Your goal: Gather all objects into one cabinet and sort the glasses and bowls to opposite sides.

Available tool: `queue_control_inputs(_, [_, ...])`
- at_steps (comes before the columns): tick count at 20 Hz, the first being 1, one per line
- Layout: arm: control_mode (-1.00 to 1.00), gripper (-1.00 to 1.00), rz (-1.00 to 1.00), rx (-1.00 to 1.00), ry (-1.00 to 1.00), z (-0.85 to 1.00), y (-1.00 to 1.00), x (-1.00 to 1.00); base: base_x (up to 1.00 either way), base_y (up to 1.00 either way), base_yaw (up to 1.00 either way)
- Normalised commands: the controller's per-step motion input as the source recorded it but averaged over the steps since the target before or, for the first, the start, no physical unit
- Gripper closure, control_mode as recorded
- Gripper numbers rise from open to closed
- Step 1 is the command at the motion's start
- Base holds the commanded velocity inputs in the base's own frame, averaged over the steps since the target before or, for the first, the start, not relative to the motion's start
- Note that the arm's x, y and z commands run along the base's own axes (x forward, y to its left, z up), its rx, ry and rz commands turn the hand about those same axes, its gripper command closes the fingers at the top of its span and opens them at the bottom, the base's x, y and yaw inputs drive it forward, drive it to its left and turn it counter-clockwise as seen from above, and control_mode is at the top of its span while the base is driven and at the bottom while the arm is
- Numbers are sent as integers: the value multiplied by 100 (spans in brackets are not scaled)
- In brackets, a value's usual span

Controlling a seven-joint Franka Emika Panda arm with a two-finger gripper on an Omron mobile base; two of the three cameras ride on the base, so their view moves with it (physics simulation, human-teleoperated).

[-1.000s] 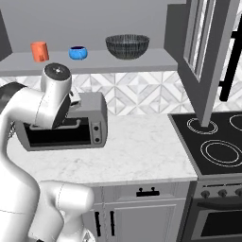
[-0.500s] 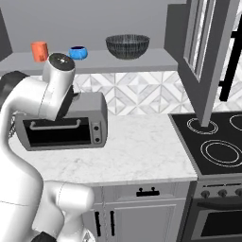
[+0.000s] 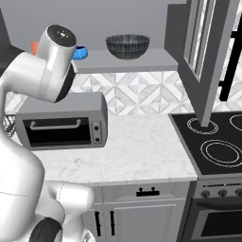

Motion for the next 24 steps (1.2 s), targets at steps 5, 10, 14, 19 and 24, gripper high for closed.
queue_control_inputs(5, [-100,100,0,3,-5,68,0,-11,0,0,0])
queue_control_inputs(10, [-100,100,0,-3,-6,4,0,47,0,0,0])
queue_control_inputs(14, [-100,100,0,-2,-1,7,0,100,0,0,0])
queue_control_inputs(19, [-100,100,0,0,0,28,-2,99,0,0,0])
queue_control_inputs(24, [-100,100,0,-1,0,2,0,25,0,0,0])
